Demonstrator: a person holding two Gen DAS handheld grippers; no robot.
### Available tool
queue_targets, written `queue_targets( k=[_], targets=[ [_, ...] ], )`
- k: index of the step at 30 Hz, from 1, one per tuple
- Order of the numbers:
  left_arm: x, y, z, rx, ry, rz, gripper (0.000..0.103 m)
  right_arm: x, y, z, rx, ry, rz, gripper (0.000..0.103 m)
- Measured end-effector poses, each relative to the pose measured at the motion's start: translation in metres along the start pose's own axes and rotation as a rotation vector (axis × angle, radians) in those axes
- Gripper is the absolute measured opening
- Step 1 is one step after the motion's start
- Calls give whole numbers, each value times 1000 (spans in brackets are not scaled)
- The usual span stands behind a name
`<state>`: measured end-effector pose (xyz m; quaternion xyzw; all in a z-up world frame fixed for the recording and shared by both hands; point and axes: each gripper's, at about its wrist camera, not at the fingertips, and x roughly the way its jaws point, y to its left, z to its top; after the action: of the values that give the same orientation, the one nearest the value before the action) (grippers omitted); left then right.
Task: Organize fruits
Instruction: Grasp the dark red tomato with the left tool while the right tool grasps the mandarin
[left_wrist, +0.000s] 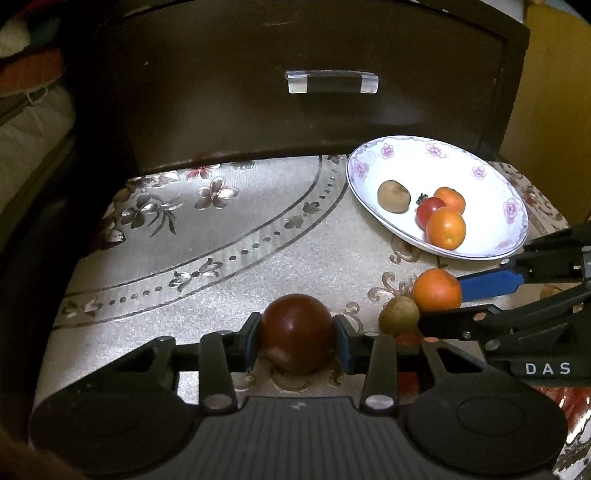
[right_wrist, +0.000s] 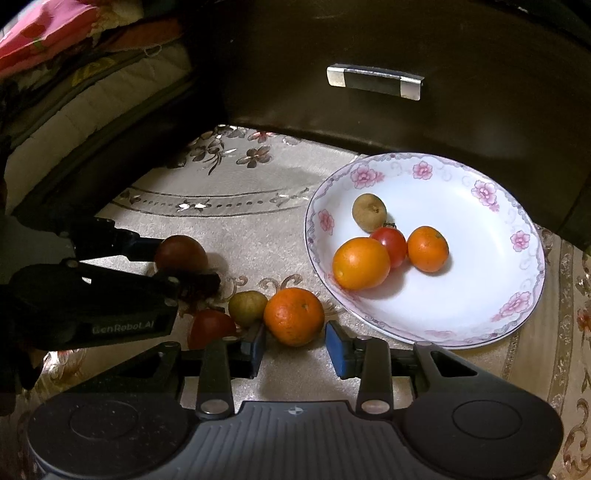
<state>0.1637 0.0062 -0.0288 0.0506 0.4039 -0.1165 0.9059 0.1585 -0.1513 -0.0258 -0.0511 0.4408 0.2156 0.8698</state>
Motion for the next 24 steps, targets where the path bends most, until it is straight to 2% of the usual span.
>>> queue_targets(
  k=[12, 24],
  targets=[
    [-10, -1, 0, 15, -2, 12, 45, -2, 2, 0, -15, 6, -38, 28],
    [-61, -17, -21, 63, 10, 4, 45, -41, 13, -18, -36, 16, -78, 28]
  ],
)
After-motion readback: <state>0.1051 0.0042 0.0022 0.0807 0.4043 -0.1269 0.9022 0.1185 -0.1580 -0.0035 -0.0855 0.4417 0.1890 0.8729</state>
